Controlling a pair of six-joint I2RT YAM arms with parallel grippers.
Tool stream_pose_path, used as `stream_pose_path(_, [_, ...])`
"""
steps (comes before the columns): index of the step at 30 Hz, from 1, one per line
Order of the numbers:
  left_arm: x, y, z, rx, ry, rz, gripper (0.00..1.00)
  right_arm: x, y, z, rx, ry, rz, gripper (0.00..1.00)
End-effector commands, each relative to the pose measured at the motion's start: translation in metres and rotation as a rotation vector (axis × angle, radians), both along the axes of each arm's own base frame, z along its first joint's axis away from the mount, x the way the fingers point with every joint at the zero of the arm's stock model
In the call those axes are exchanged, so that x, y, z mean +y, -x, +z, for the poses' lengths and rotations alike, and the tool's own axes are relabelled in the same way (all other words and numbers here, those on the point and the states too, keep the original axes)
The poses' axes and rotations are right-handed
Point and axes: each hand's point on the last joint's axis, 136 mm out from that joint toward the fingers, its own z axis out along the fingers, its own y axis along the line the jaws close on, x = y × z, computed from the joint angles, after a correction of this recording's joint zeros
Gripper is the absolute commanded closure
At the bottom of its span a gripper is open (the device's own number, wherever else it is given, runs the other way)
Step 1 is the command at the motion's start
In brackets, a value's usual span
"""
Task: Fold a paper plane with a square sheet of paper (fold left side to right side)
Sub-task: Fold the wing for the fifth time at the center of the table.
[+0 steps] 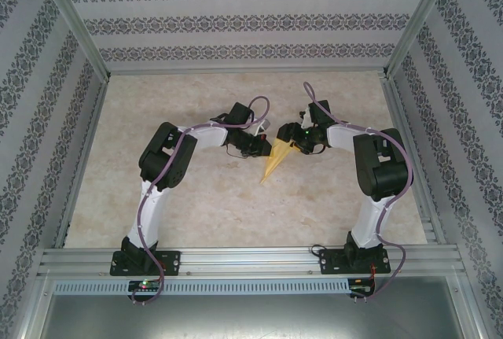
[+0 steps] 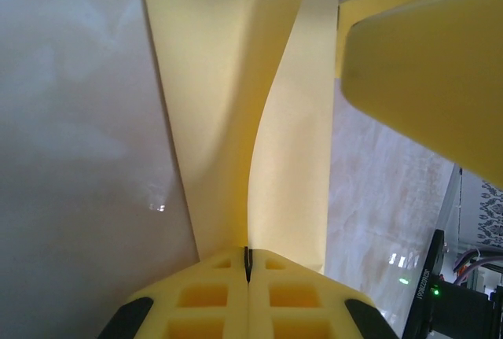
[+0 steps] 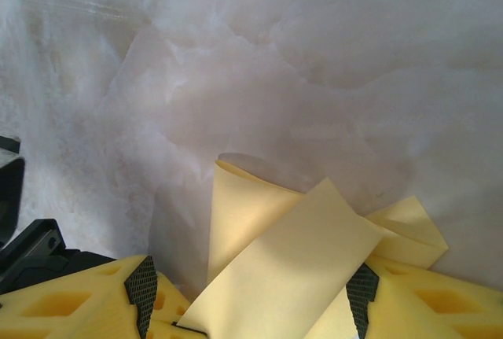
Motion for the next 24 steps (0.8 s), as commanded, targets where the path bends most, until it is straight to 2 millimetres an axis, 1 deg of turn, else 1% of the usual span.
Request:
stream_pose_path(1, [0.005, -0.005, -0.005, 0.004, -0.003, -0.008, 0.99, -0.007, 0.019, -0.028, 0.103, 0.069, 0.003, 0.32])
stream_pose_path(6, [0.006, -0.004, -0.015, 0.018, -0.019, -0.003, 0.99, -0.006, 0.019, -0.028, 0.102, 0.07, 0.008, 0.32])
stream_pose_path(13, [0.007, -0.004, -0.023, 0.029, -0.028, 0.0, 0.99, -0.004, 0.019, -0.026, 0.094, 0.058, 0.012, 0.32])
stream_pose_path(17, [0.01, 0.0, -0.029, 0.041, -0.04, 0.001, 0.99, -0.006, 0.009, -0.008, 0.036, 0.003, -0.019, 0.32])
stream_pose_path(21, [0.013, 0.003, -0.035, 0.05, -0.053, 0.004, 0.99, -0.018, -0.001, 0.027, -0.058, -0.028, -0.061, 0.32])
stream_pose_path(23, [0.014, 0.004, -0.037, 0.052, -0.057, 0.005, 1.0, -0.021, -0.001, 0.04, -0.088, -0.03, -0.069, 0.32])
stream_pose_path(24, [0.014, 0.005, -0.038, 0.052, -0.059, 0.006, 1.0, -0.022, 0.0, 0.044, -0.094, -0.027, -0.07, 0.34])
